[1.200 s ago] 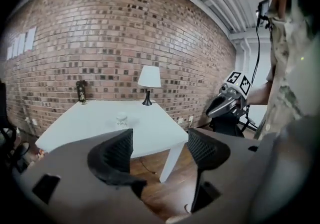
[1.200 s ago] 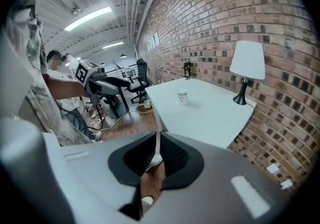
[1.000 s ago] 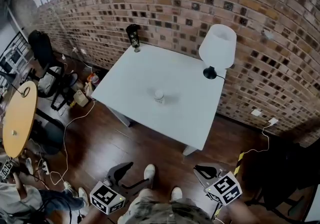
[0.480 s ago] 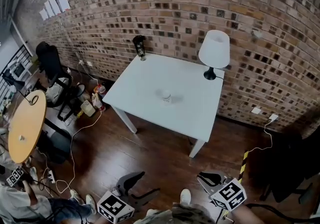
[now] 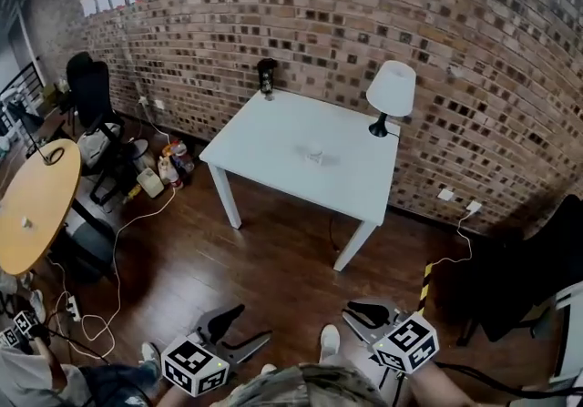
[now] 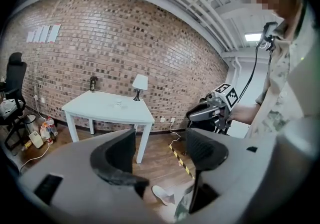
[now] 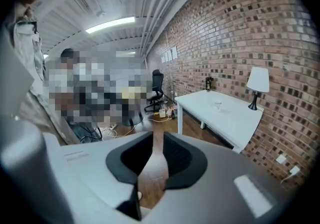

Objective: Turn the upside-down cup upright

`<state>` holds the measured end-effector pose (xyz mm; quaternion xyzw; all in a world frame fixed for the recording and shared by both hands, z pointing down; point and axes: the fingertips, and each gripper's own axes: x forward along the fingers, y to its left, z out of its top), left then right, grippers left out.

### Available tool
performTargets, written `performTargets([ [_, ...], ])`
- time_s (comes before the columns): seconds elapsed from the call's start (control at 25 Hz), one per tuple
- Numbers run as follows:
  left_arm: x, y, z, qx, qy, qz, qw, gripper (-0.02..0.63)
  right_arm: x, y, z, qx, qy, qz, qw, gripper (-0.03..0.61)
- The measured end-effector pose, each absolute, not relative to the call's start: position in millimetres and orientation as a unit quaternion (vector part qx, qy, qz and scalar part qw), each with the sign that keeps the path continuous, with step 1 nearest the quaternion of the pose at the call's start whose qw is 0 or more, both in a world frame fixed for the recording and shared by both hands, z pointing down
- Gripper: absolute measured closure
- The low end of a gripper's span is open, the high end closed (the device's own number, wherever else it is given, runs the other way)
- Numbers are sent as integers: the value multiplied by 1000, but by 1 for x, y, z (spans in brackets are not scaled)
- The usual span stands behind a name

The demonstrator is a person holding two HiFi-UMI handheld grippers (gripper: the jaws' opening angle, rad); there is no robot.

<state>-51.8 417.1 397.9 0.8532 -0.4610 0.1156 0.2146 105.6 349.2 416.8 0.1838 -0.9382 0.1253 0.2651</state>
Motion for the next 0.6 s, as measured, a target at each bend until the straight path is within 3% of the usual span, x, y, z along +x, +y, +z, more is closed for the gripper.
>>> performTargets([
  [0.6,-45,515,402,877,-402,94,245,302,83,463,393,206,-939,127,245,518],
])
